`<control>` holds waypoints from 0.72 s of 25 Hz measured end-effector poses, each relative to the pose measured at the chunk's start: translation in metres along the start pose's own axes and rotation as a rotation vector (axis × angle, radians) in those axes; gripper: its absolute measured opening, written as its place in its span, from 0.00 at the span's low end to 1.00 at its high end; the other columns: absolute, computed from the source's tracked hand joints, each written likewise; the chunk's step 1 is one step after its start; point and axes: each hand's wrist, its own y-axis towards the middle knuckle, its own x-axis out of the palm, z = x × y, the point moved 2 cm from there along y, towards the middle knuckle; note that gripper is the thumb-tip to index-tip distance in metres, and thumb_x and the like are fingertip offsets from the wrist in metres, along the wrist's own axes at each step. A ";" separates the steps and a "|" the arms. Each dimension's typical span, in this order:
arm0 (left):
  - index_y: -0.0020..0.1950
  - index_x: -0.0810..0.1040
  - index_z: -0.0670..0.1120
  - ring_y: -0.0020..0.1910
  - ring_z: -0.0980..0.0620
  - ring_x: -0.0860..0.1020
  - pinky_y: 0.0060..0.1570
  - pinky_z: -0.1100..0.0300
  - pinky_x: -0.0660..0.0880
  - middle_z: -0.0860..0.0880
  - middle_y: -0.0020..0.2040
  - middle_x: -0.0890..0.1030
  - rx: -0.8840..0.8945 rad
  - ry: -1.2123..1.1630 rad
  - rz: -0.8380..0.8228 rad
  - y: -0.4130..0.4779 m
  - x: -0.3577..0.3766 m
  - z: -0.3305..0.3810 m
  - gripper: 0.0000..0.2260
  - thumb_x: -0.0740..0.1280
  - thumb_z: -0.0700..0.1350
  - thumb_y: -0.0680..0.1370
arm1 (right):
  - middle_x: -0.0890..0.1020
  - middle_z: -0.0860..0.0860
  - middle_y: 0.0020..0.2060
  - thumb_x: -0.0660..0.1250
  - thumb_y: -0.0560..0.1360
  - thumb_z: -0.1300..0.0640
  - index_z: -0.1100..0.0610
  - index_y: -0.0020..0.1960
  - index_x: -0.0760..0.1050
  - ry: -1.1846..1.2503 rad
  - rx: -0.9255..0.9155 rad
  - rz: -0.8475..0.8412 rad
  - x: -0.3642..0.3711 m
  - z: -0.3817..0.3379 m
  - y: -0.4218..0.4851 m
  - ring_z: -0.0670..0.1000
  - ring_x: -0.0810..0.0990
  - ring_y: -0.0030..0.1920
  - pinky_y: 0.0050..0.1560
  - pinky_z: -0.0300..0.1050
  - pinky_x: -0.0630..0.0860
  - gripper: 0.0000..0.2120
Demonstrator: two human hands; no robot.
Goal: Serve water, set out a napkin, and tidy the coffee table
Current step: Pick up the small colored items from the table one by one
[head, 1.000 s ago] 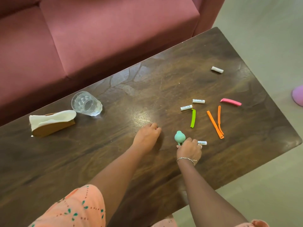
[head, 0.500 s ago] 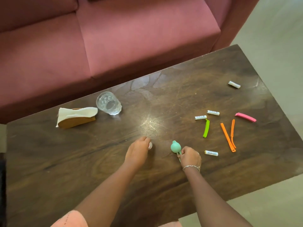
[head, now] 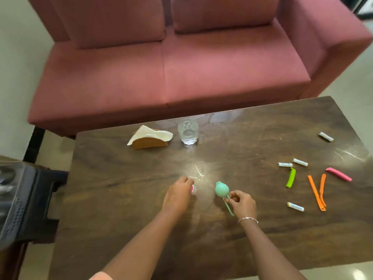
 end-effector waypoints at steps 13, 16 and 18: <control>0.55 0.76 0.41 0.49 0.39 0.77 0.48 0.51 0.72 0.41 0.55 0.73 -0.077 -0.038 0.137 -0.182 -0.112 -0.229 0.10 0.59 0.39 0.77 | 0.75 0.46 0.17 0.69 0.67 0.76 0.72 0.44 0.76 0.409 -0.092 -0.167 0.176 -0.146 -0.183 0.38 0.69 0.15 0.17 0.28 0.66 0.07; 0.53 0.75 0.39 0.50 0.38 0.76 0.48 0.51 0.72 0.40 0.55 0.72 -0.146 -0.018 0.176 -0.220 -0.136 -0.273 0.09 0.58 0.39 0.78 | 0.73 0.45 0.14 0.69 0.67 0.75 0.69 0.43 0.76 0.471 -0.117 -0.195 0.215 -0.180 -0.217 0.38 0.69 0.15 0.17 0.28 0.66 0.06; 0.54 0.75 0.38 0.51 0.38 0.76 0.50 0.49 0.72 0.41 0.56 0.73 -0.203 -0.015 0.215 -0.244 -0.152 -0.302 0.10 0.57 0.39 0.78 | 0.74 0.46 0.17 0.70 0.68 0.72 0.68 0.42 0.77 0.456 -0.113 -0.246 0.245 -0.198 -0.236 0.39 0.69 0.16 0.18 0.30 0.67 0.04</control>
